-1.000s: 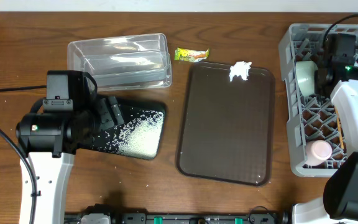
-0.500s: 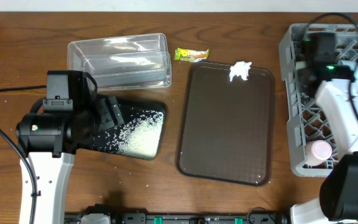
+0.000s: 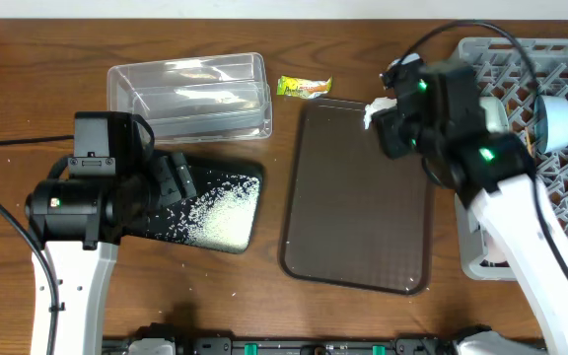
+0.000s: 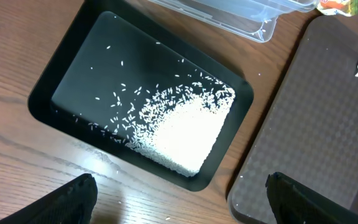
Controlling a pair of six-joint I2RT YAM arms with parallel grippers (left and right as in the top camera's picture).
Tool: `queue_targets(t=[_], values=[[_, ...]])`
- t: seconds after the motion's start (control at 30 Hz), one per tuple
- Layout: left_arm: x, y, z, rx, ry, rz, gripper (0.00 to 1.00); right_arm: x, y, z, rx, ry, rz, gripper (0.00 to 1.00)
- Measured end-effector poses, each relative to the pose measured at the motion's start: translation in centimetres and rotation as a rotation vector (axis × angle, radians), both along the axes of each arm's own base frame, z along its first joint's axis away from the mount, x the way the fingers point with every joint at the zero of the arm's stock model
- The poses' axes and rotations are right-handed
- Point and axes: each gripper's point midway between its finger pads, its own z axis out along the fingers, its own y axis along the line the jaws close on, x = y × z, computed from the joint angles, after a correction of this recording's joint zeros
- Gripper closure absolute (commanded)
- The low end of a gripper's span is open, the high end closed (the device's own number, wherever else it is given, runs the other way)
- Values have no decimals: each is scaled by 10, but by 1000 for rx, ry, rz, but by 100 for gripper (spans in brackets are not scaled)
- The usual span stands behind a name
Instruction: Sort waste into correct bins and load items into the dishwasher rack
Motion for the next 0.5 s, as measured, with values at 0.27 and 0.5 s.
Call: queue_targets(t=[0.27, 0.5], values=[[0, 0, 0, 0, 0, 1, 11, -81, 8, 95, 146, -220, 133, 1], [0, 0, 0, 0, 1, 0, 11, -128, -23, 79, 76, -135, 93, 1]])
